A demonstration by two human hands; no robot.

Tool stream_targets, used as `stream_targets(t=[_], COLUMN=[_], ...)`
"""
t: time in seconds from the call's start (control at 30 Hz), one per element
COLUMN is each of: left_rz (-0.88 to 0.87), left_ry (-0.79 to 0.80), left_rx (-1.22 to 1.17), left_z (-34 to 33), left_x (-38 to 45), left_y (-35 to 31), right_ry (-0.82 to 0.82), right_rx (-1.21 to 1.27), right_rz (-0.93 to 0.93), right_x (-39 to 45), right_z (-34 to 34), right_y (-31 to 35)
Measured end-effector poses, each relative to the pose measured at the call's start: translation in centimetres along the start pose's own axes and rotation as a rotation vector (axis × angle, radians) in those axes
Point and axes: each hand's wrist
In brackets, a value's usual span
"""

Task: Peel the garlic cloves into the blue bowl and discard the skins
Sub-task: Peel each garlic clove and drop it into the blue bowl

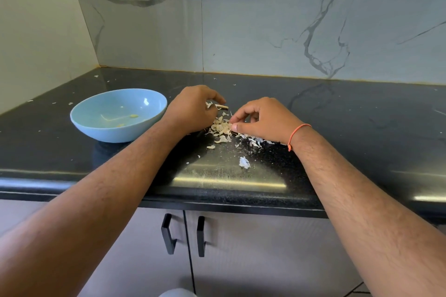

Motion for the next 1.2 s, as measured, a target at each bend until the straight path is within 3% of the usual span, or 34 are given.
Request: stream_targets(t=[0.37, 0.67, 1.2], left_rz=[-0.164, -0.096, 0.015], left_ry=[-0.004, -0.058, -0.059], left_rx=[-0.351, -0.589, -0.6], left_z=[-0.5, -1.1, -1.4], left_x=[-0.9, -0.4, -0.4], left_y=[-1.7, -1.2, -1.3], right_ry=[-0.18, -0.184, -0.285], right_rx=[0.696, 0.818, 0.758], right_rz=[-0.105, -0.151, -0.159], right_x=[-0.2, -0.3, 0.0], right_z=[0.6, 0.8, 0.4], right_y=[0.5, 0.7, 0.7])
Point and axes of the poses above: each hand's wrist, its own x-axis towards the middle knuckle, its own z-axis out of the back of the hand, y = z × x, and after that the axes turned 5 degrees about -z, right-handed
